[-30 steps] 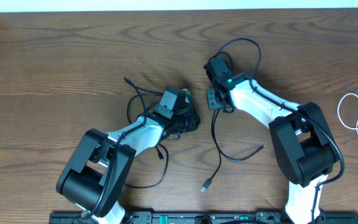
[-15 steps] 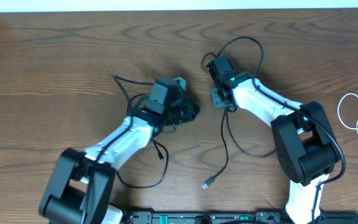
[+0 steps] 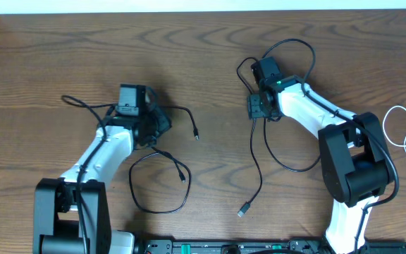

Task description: Untangle cables

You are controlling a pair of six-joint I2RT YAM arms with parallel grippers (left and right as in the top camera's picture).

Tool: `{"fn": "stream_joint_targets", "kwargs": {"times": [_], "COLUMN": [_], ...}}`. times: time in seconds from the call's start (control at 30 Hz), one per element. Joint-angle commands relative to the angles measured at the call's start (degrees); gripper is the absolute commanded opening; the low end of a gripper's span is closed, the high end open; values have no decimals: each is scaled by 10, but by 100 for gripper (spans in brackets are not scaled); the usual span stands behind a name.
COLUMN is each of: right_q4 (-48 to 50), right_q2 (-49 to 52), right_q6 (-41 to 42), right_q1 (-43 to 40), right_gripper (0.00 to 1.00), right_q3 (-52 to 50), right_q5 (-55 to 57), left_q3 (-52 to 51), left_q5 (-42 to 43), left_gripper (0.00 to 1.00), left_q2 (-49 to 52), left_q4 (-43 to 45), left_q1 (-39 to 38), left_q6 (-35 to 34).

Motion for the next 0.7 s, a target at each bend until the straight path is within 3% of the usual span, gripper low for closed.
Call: {"fn": "stream_joint_targets", "kwargs": {"times": [0.0,0.13,0.2,0.3,0.33,0.67], "right_q4": [-4,24,25,27,33,102], "right_q2": [56,56,56,56,56,56], "right_q6": [12,19,19,19,19,18], "right_q1": [-6,-6,-6,-6,-6,-6], "right_gripper": [71,70,61,59,59,40], "right_q3": [-43,-58,-60,-60,-62,-94], "right_q5": [15,-5,-8,-8,-8,-8], "left_q3": [7,6,6,6,6,6], "left_q5": [-11,-31,-37,-37,-36,-36], "left_gripper": [49,53,58,95,100,100], "left_q2": [-6,-6,-6,-6,-6,-6], "left_q4": [-18,-24,-24,-24,-24,-24], "left_q1": [14,13,13,13,13,13], "left_q6": [43,57,57,57,57,57]}}
